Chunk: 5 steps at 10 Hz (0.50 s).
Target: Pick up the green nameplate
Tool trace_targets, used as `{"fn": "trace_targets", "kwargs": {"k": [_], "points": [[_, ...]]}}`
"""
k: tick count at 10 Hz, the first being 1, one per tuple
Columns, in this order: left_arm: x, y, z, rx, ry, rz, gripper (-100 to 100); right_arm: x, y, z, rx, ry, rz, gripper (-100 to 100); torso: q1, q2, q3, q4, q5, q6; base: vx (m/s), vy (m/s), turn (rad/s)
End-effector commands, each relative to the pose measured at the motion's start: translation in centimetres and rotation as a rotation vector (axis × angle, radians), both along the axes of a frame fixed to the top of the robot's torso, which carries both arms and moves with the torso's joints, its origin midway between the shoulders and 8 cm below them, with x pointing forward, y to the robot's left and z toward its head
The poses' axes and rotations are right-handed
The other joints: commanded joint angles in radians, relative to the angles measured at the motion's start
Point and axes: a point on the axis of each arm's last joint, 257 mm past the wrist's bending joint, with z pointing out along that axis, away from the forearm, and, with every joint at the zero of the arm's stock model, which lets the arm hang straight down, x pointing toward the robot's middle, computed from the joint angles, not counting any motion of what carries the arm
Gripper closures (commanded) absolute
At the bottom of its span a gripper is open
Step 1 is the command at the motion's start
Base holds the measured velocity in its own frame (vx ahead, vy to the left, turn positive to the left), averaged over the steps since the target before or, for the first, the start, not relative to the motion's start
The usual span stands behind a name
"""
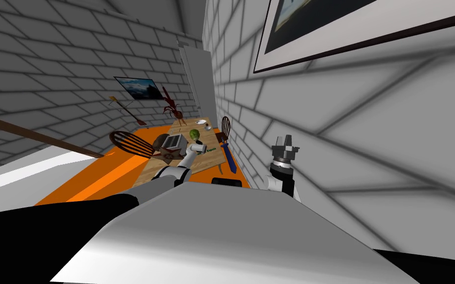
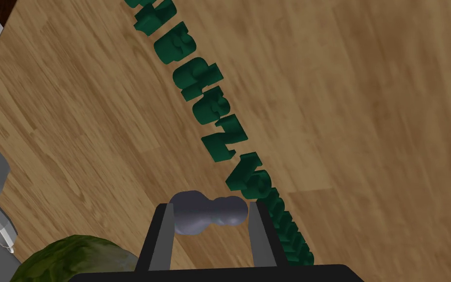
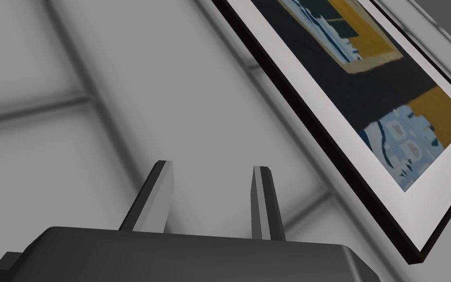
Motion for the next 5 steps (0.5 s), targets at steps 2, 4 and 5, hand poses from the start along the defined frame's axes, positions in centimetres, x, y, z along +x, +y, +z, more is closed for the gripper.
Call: {"fn": "trace_targets", "kwargs": {"k": [2,4,5], "points": [[0.2,0.0,0.6,-0.002,0.006,0.000,100,0.0,0.0,0.0,0.000,0.000,0.000,0,0.000,0.000,0.000,0.000,0.000,0.000,-0.022,-0.006,0.011],[0.3,0.0,0.8,-0.001,0.001,-0.001,100,0.0,0.0,0.0,0.000,0.000,0.000,0,-0.001,0.004,0.002,0.000,0.000,0.000,-0.048,-0.007,0.011],[0.2,0.0,0.8,-0.001,0.003,-0.001,0,0.0,0.0,0.0,0.000,0.000,0.000,0,0.000,0.003,0.001,0.000,0.000,0.000,-0.006,-0.001,0.000]]}}
